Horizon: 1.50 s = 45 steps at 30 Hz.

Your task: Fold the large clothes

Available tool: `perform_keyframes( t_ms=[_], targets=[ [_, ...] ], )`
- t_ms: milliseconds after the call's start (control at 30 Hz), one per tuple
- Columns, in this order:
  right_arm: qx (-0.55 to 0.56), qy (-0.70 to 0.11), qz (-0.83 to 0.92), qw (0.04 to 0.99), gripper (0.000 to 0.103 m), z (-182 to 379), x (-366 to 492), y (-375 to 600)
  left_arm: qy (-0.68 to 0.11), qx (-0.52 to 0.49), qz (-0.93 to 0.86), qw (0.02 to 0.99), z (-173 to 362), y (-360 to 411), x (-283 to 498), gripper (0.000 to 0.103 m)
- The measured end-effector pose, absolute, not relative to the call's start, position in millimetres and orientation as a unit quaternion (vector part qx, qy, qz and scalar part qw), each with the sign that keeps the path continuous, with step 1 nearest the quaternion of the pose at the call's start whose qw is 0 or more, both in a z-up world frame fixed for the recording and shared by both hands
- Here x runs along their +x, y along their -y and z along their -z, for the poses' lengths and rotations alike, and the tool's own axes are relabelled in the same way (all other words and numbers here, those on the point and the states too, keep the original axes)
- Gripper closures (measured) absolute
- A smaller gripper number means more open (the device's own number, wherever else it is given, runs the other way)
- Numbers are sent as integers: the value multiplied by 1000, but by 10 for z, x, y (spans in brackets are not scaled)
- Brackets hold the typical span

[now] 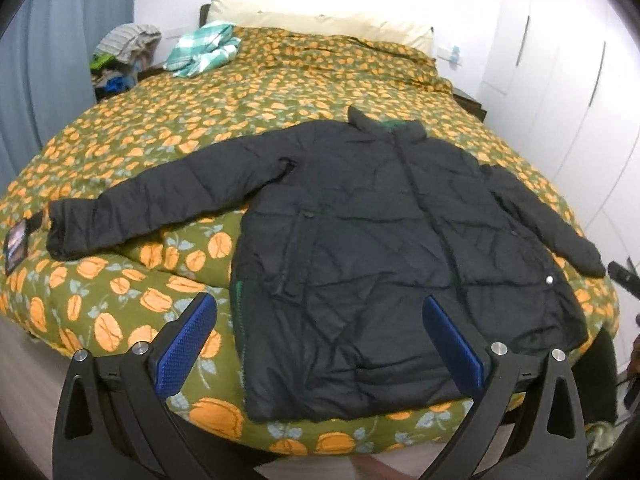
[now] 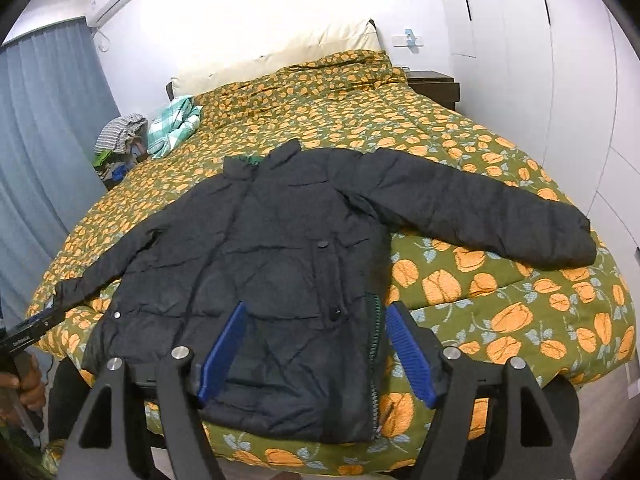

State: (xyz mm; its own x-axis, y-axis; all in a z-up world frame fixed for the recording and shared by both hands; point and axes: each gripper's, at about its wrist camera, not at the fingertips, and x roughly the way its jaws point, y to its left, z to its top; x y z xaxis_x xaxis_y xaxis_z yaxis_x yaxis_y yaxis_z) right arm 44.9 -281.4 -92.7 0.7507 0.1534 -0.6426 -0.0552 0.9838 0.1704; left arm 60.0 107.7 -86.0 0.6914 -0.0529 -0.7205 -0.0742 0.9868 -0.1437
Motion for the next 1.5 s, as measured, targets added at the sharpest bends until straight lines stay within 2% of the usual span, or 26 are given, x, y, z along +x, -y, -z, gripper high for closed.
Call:
perform_keyframes(
  t_ms=[433, 1500],
  targets=[
    [16, -342, -81, 936, 29, 936, 408, 2500, -383, -61, -4, 922, 763, -929, 565, 1],
    [25, -357, -81, 930, 29, 1028, 385, 2455, -391, -43, -14, 919, 795, -874, 549, 1]
  ],
)
